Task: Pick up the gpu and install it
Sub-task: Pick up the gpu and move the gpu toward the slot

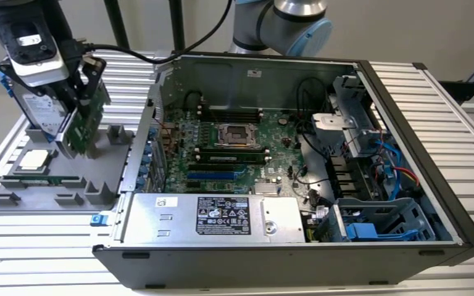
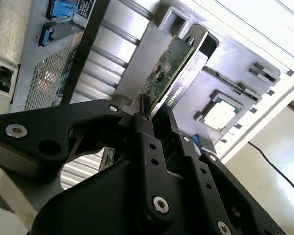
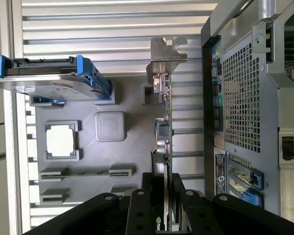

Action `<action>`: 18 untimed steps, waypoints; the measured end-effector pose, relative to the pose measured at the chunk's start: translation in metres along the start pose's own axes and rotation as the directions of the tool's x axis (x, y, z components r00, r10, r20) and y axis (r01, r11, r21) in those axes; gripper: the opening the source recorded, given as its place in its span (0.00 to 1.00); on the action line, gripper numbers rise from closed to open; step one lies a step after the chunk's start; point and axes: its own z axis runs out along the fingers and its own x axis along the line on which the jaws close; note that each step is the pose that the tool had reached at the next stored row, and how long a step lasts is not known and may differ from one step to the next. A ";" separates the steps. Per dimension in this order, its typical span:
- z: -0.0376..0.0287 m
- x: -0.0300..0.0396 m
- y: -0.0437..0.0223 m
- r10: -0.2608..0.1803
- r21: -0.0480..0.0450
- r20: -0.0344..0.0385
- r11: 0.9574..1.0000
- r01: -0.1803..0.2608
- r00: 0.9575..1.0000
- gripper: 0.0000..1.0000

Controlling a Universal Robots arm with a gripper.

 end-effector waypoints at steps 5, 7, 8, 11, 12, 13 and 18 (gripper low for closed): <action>-0.0012 0.0000 0.0001 0.000 0.000 0.000 1.000 0.000 1.000 0.00; -0.0017 0.0000 0.0001 0.000 0.000 0.000 1.000 0.000 1.000 0.00; -0.0021 0.0000 0.0001 0.000 0.000 0.000 1.000 0.000 1.000 0.00; -0.0031 0.0000 0.0001 0.000 0.000 0.000 1.000 0.000 1.000 0.00; -0.0034 0.0000 0.0002 0.000 0.000 0.000 1.000 0.000 1.000 0.00; -0.0038 0.0000 0.0002 0.000 0.000 0.000 1.000 0.000 1.000 0.00; -0.0059 -0.0001 0.0003 0.000 0.000 0.000 1.000 0.000 1.000 0.00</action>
